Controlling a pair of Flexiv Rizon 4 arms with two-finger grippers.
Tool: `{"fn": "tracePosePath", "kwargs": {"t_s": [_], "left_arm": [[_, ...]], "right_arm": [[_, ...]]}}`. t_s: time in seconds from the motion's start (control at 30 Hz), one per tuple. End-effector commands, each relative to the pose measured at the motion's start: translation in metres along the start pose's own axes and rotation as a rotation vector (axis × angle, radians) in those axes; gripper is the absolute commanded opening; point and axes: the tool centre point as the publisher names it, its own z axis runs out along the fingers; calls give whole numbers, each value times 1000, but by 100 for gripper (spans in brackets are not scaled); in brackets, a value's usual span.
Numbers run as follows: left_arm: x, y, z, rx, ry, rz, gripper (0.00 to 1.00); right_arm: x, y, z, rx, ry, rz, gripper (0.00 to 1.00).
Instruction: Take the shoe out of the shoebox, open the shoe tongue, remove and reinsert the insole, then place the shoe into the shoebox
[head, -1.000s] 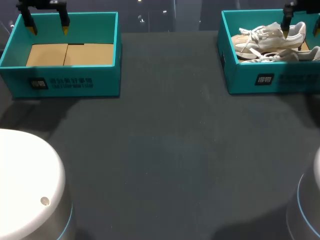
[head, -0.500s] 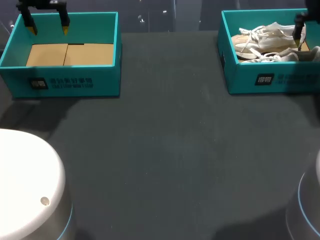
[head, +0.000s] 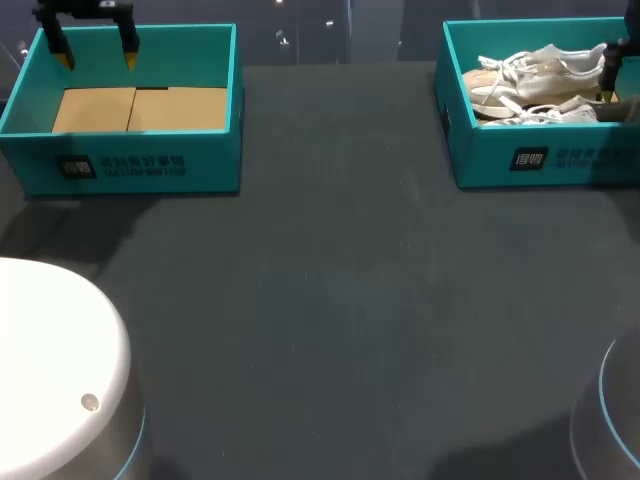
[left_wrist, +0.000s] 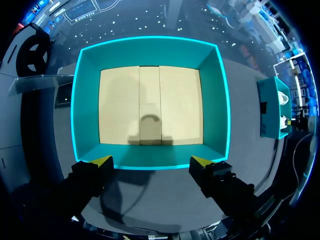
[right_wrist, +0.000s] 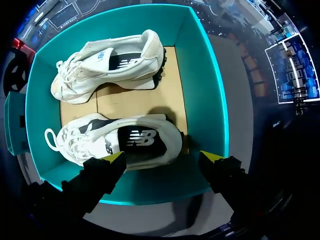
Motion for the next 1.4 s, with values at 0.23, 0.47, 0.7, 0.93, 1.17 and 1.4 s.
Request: {"fn": "tracePosePath", "kwargs": {"t_s": [0.23, 0.47, 0.7, 0.93, 1.17, 1.4], "left_arm": [[0, 0, 0, 0, -1, 0, 100], [0, 0, 0, 0, -1, 0, 100], [0, 0, 0, 0, -1, 0, 100], [0, 0, 0, 0, -1, 0, 100], [0, 0, 0, 0, -1, 0, 100], [0, 0, 0, 0, -1, 0, 100]], "right_arm": [[-9, 8, 17, 26, -6, -4, 93], [-14, 10, 29, 24, 9, -7, 85], [-14, 12, 40, 24, 21, -14, 80], [-11, 11, 50, 39, 28, -24, 72], [-10, 12, 55, 48, 39, -22, 64], [-11, 13, 59, 52, 40, -21, 62]]}}
